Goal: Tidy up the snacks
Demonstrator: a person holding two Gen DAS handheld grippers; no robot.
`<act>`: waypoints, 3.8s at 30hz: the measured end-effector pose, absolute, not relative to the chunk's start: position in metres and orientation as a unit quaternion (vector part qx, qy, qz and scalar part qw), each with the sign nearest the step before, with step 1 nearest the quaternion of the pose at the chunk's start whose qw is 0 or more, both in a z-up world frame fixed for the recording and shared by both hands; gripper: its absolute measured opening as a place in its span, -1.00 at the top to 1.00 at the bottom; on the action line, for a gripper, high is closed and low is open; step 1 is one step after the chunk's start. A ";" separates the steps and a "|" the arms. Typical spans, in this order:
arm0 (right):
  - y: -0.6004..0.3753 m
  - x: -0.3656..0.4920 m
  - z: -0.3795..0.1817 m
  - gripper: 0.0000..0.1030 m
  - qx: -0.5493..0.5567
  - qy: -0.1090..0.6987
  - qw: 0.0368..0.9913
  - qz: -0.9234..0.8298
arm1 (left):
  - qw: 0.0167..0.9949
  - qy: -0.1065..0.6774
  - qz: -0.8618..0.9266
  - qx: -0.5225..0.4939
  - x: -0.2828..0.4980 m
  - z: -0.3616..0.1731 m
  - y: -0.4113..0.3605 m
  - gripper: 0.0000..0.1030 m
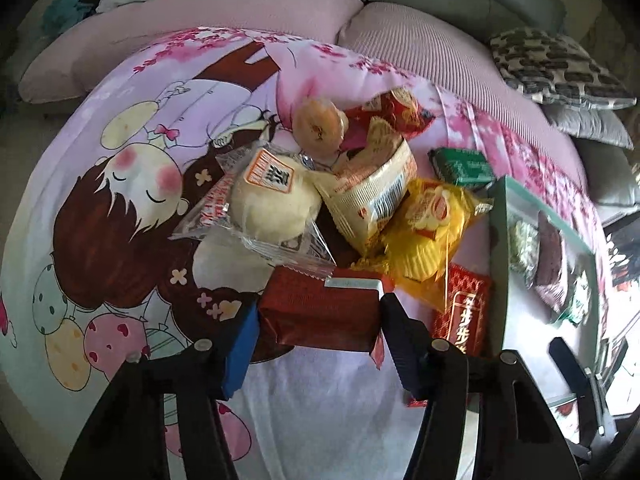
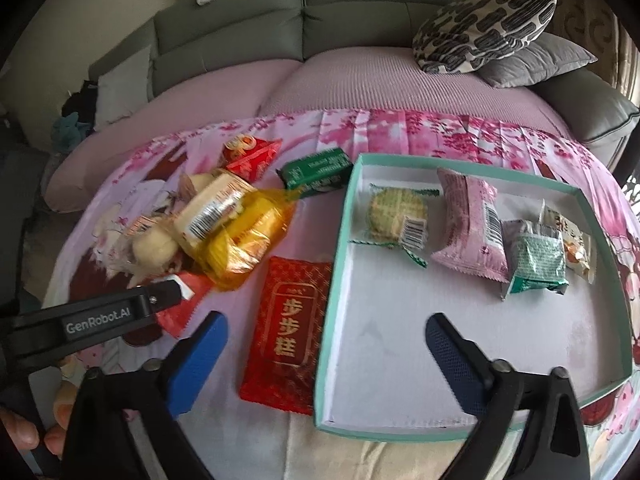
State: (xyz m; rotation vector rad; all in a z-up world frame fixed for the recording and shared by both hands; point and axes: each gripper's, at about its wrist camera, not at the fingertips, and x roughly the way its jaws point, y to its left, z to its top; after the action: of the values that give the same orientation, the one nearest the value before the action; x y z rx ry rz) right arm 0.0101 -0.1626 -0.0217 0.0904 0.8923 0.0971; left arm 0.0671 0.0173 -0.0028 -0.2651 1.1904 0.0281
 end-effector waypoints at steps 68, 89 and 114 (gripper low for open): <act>-0.112 0.033 -0.076 -0.21 -0.025 0.499 0.866 0.019 | 0.807 0.549 0.016 -0.215 0.065 -0.001 0.050 -0.15; -0.131 0.022 -0.044 0.06 0.029 0.465 0.884 0.029 | 0.817 0.539 0.011 -0.203 0.063 0.008 0.045 -0.13; -0.174 0.001 0.007 0.06 0.110 0.394 0.911 0.048 | 0.878 0.451 0.014 -0.160 0.043 0.061 0.027 -0.12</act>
State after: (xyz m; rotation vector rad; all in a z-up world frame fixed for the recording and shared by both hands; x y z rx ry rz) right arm 0.0011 -0.1744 0.0066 0.2263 0.8115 0.0981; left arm 0.0430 0.0265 0.0614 -0.3333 0.9413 0.0300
